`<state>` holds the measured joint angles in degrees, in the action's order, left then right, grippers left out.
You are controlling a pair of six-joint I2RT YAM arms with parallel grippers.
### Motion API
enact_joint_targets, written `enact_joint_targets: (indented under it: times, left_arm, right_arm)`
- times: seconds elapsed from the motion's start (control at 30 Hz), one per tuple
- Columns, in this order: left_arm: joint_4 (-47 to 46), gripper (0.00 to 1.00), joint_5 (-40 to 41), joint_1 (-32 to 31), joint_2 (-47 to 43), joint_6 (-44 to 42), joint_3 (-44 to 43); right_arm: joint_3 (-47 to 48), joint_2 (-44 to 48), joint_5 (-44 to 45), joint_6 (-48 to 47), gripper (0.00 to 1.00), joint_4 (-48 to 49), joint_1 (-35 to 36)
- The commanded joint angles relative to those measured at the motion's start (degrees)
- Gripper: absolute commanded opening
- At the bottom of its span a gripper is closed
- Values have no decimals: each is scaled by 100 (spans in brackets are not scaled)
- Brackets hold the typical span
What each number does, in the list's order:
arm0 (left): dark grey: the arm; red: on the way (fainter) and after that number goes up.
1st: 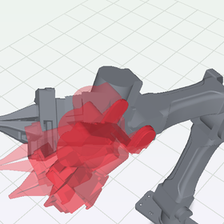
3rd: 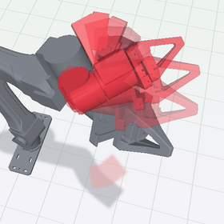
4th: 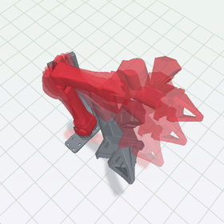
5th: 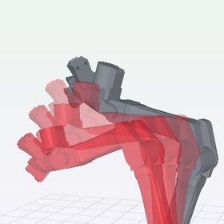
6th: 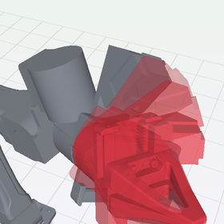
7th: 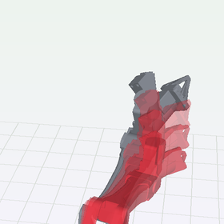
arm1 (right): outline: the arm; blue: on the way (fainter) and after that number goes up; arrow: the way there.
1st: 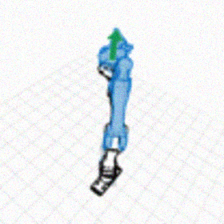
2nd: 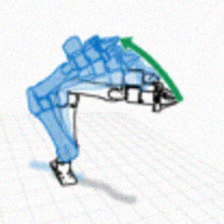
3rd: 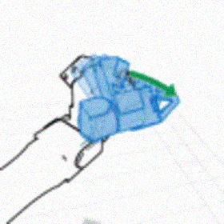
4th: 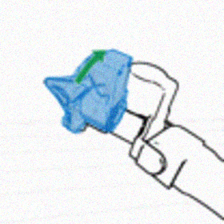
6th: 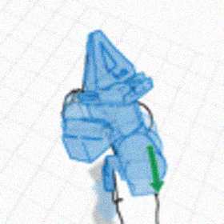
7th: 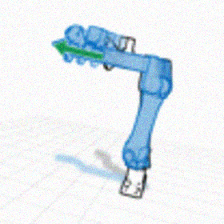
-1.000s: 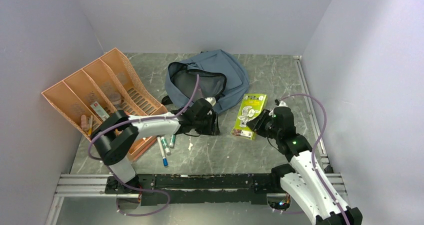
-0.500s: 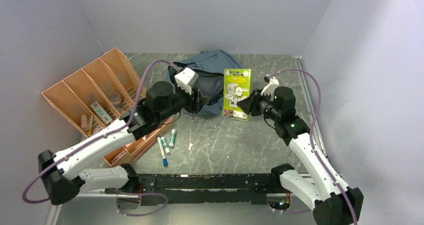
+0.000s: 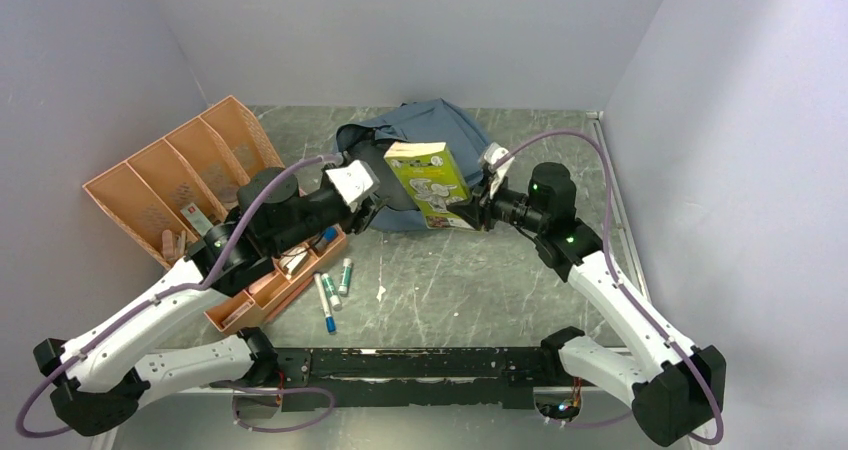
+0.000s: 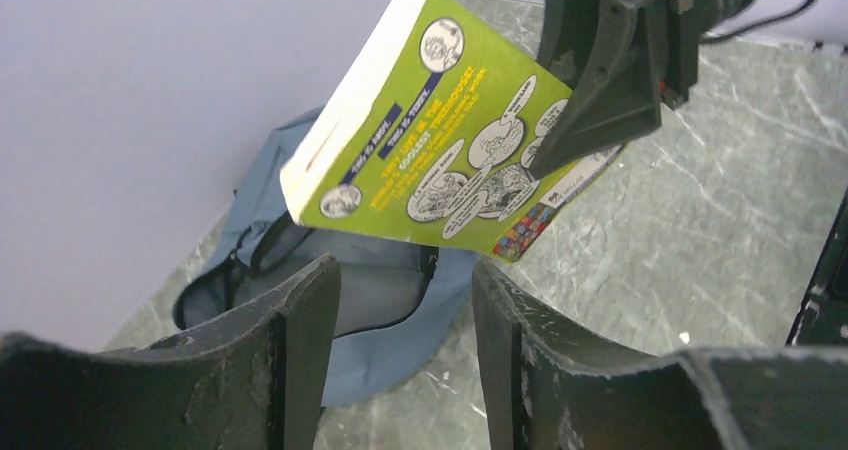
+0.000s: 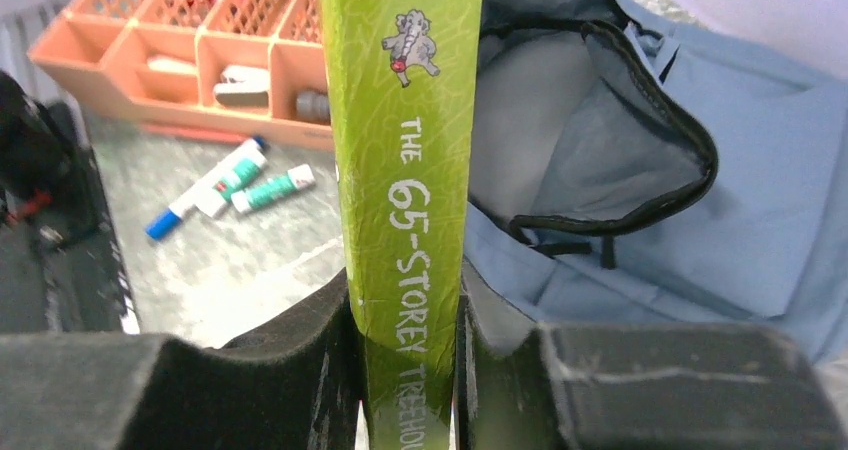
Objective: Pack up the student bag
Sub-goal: Pick up the book from the center of the board.
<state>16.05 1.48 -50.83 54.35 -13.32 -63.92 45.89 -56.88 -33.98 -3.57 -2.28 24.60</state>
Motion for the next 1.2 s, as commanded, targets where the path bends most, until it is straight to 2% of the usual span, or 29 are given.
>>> enact_joint_targets:
  times: [0.0,0.07,0.2,0.23,0.27,0.47,0.67,1.0,1.17]
  left_arm:
    - [263,57,-788,22,-175,-1085,-38]
    - [244,67,-865,21,-257,-1154,37]
    - [253,78,-1131,25,-321,-1306,58]
    - [263,91,-1228,21,-319,-1351,63]
    - [285,96,-1340,27,-297,-1416,57]
    - [445,97,-2205,21,-106,-1805,53]
    - [660,97,-2832,23,237,-1953,-55]
    - [283,97,-2767,21,439,-1801,62]
    - [409,85,-2835,23,618,-1790,-5]
  right_arm:
    - [338,138,-508,-2018,0,-234,24]
    - [357,247,-511,-2536,0,-499,23]
    - [396,468,-634,-3771,0,-1225,23]
    - [421,509,-689,-4114,0,-1421,19]
    - [447,542,-721,-4365,0,-1600,19]
    - [911,434,-897,-5386,0,-2622,19]
    - [1236,283,-1155,-5852,0,-3145,19]
    - [1469,287,-1840,-6114,0,-3419,19]
    - [1471,338,-1925,-6077,0,-3382,26]
